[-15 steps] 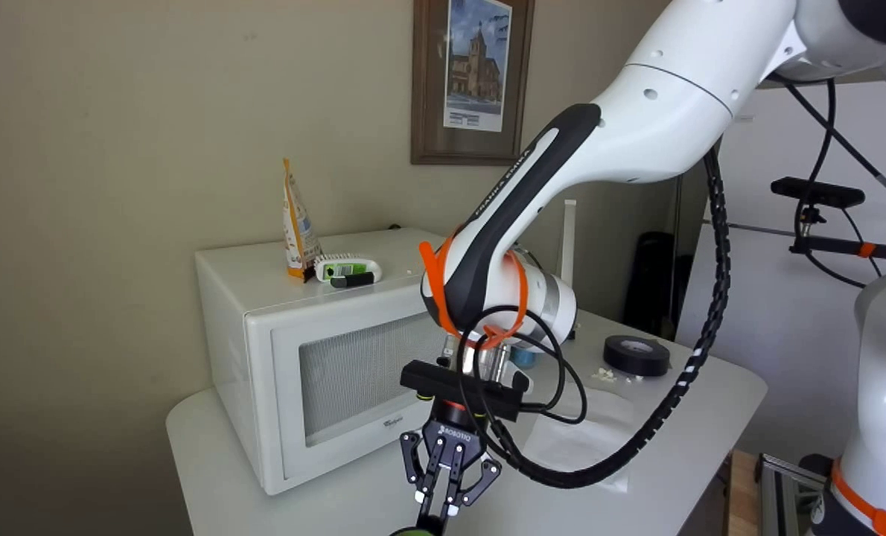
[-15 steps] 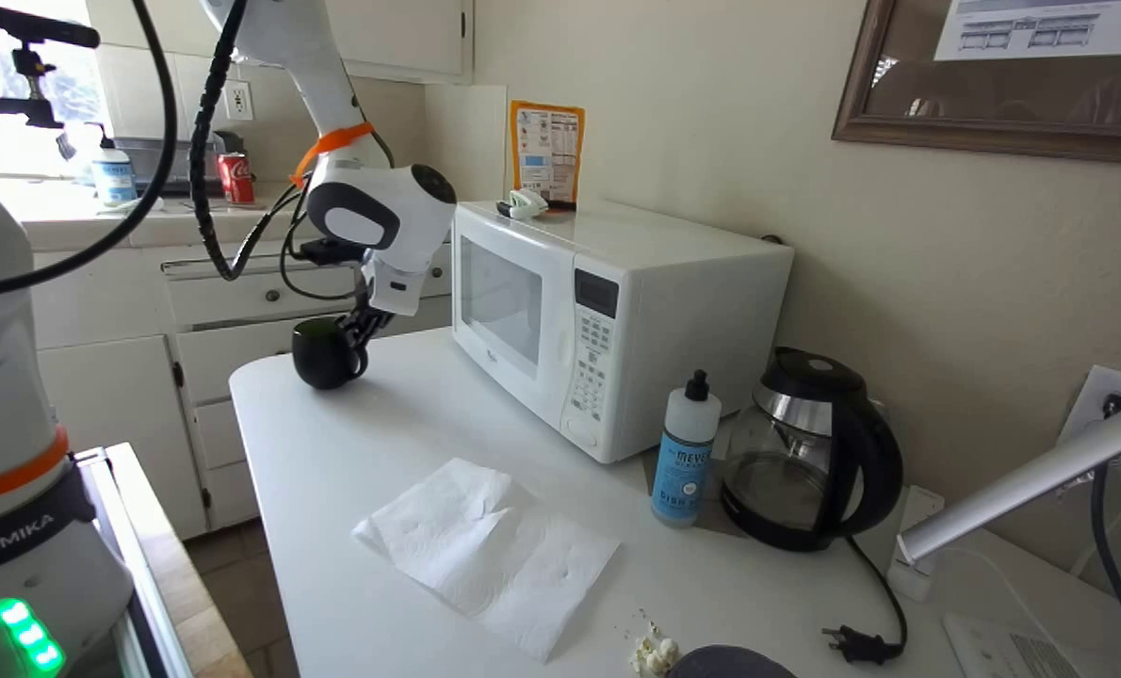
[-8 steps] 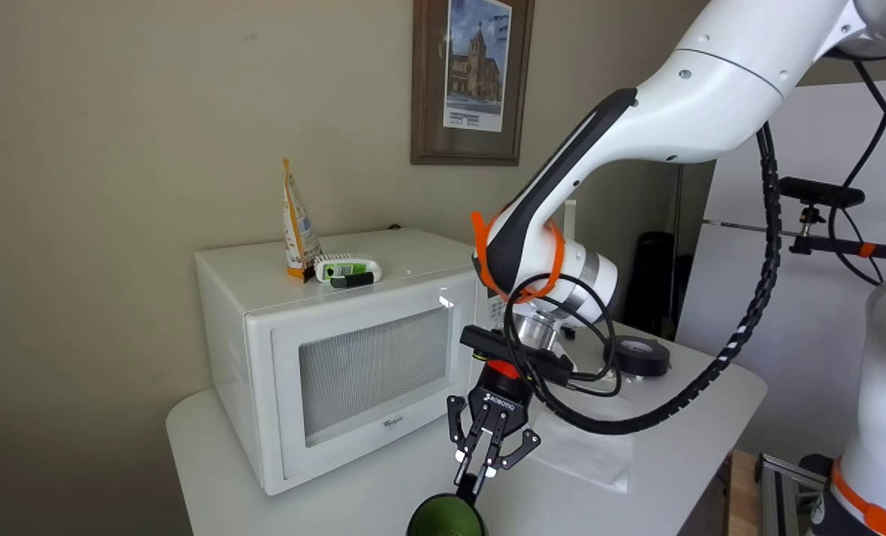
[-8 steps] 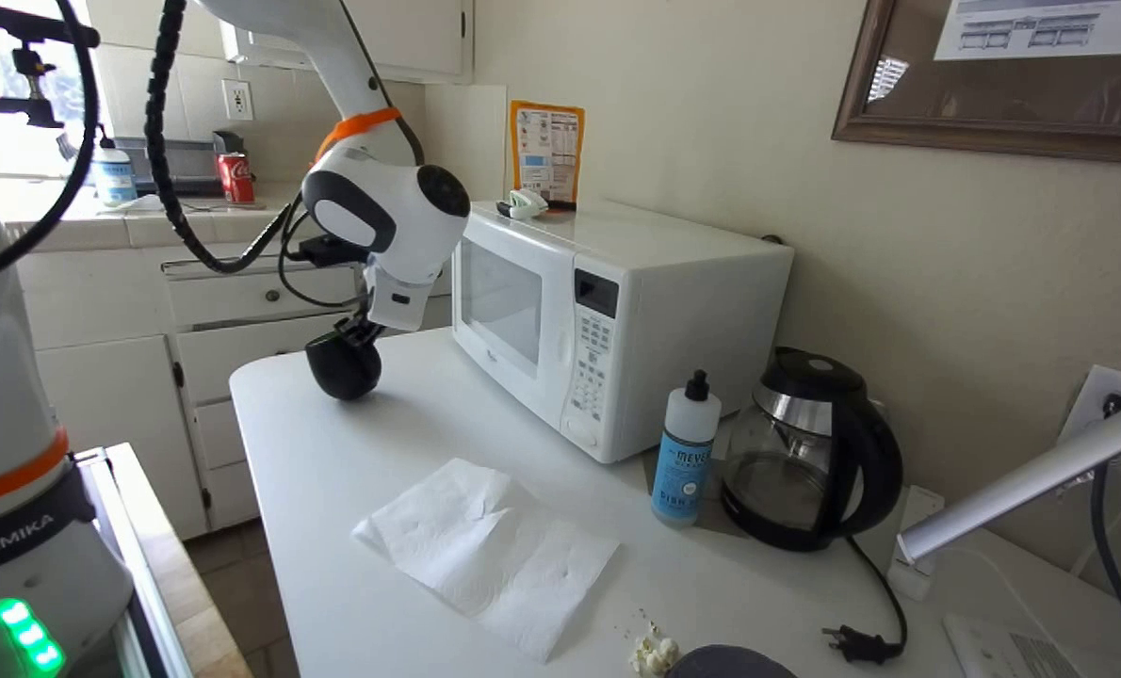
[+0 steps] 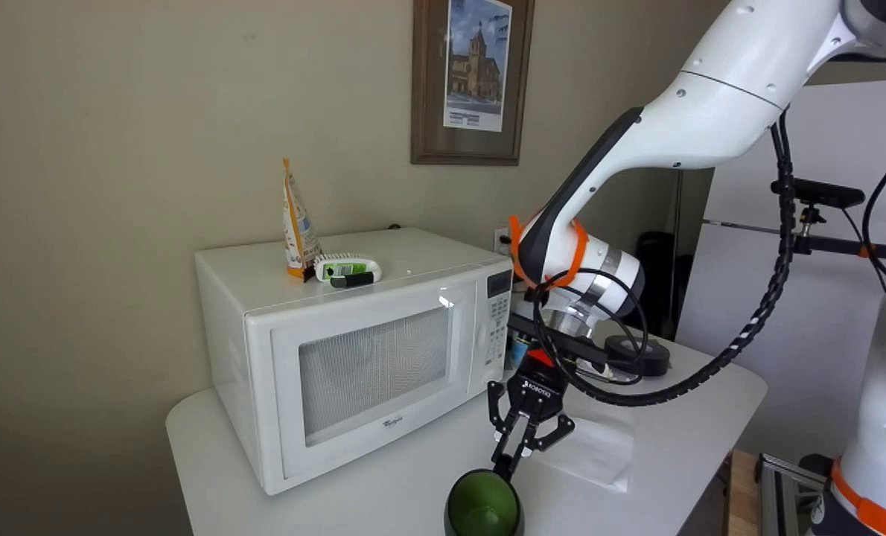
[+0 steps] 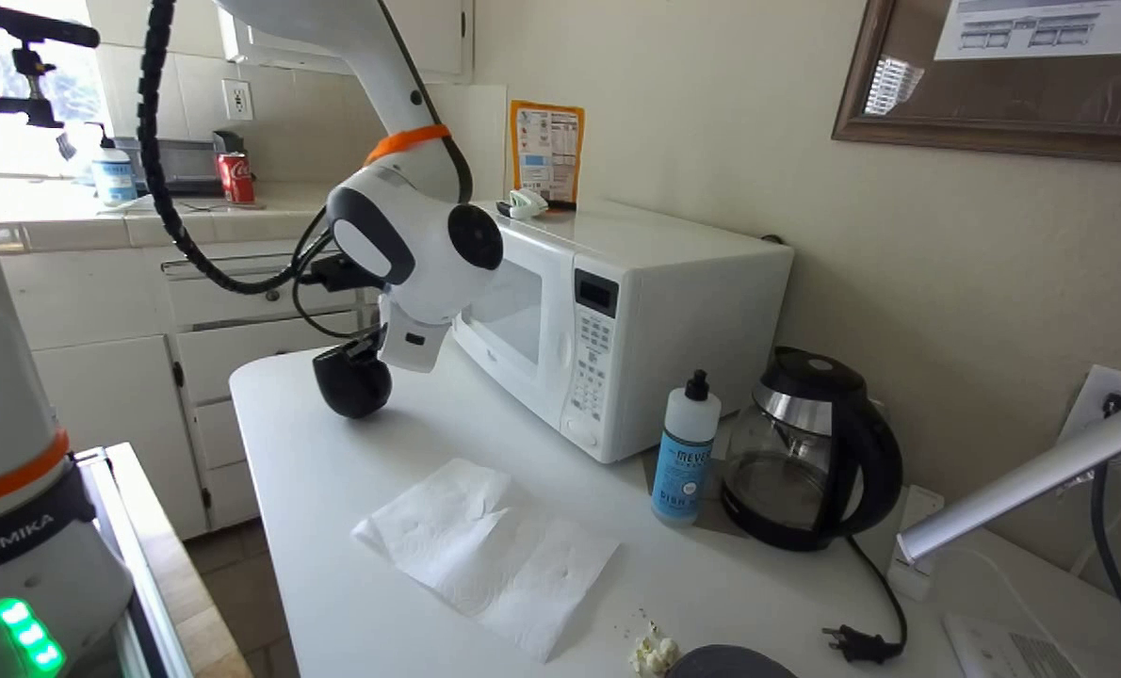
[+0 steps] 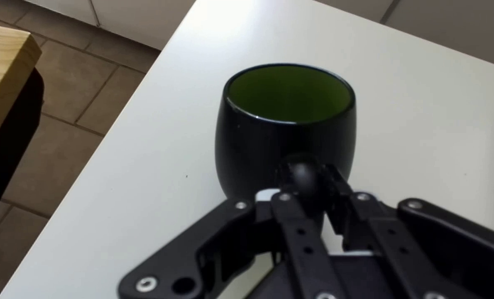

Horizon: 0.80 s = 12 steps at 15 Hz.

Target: Move the cup to the right

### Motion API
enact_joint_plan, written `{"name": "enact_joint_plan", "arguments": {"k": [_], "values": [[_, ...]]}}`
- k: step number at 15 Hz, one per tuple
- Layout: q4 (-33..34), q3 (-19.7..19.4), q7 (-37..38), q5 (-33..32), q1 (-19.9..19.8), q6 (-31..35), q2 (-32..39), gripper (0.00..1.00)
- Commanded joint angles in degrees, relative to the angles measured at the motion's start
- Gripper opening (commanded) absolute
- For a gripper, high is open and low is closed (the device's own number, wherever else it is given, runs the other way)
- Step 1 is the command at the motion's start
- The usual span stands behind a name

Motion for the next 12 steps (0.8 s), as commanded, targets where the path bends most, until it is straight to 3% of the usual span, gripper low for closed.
{"name": "enact_joint_plan", "arguments": {"k": [1,12], "values": [[-0.4,-2.4,-3.0,1.3,-2.4,-3.4,1.2,0.05],[2.2,-11.2,-12.5,-1.7,-11.0,-13.6,8.1,0.05]]}}
